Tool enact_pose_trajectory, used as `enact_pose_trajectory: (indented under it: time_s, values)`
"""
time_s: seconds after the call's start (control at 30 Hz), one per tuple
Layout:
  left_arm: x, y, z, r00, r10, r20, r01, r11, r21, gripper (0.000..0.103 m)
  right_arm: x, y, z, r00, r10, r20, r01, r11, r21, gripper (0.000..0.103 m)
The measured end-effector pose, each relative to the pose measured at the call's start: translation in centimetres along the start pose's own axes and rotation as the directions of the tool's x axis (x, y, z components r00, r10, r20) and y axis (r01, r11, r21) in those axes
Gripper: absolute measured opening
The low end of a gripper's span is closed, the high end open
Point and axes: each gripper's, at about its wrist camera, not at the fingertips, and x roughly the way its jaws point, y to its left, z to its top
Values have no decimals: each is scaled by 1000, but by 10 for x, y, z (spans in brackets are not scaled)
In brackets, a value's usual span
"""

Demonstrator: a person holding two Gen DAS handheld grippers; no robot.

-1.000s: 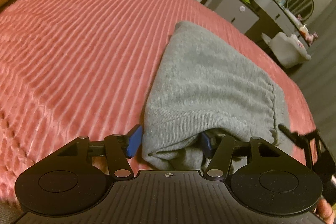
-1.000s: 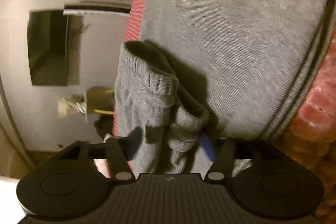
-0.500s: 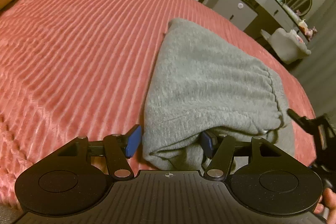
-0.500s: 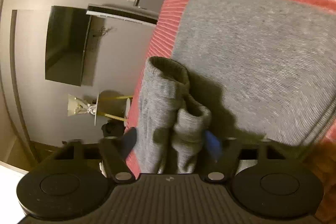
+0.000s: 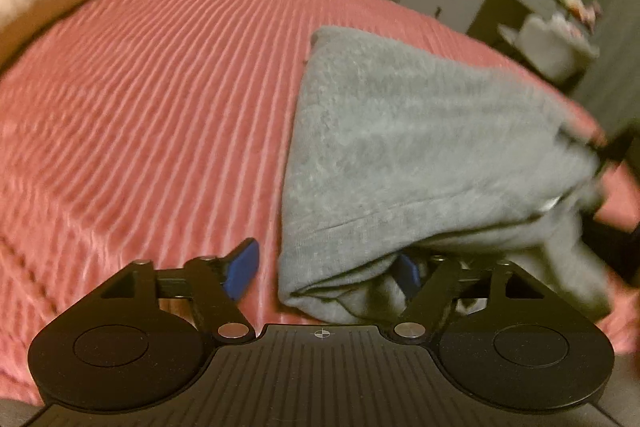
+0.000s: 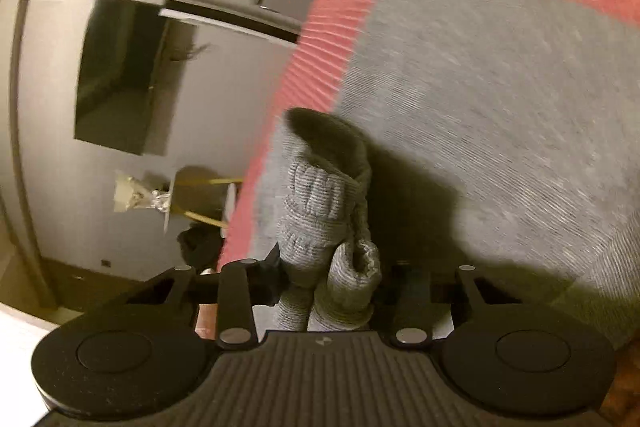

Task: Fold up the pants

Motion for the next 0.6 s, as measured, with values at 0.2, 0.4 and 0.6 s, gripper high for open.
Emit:
enact_pose_trajectory:
  time_s: [0.2, 0.4, 0.6]
  values:
    - [-4, -10, -1, 999, 16, 34, -17, 999, 46, 79, -44, 48, 26, 984, 169, 51, -167, 985, -40, 37]
    - [-23, -36, -4, 985, -28, 173, -1, 986, 164, 58, -73, 71, 56, 973, 214, 88, -202, 971, -125, 37]
    - [-29, -49, -15, 976, -44, 214, -4, 975, 221, 29, -85, 49, 63, 989, 114, 94, -101, 986, -133, 37]
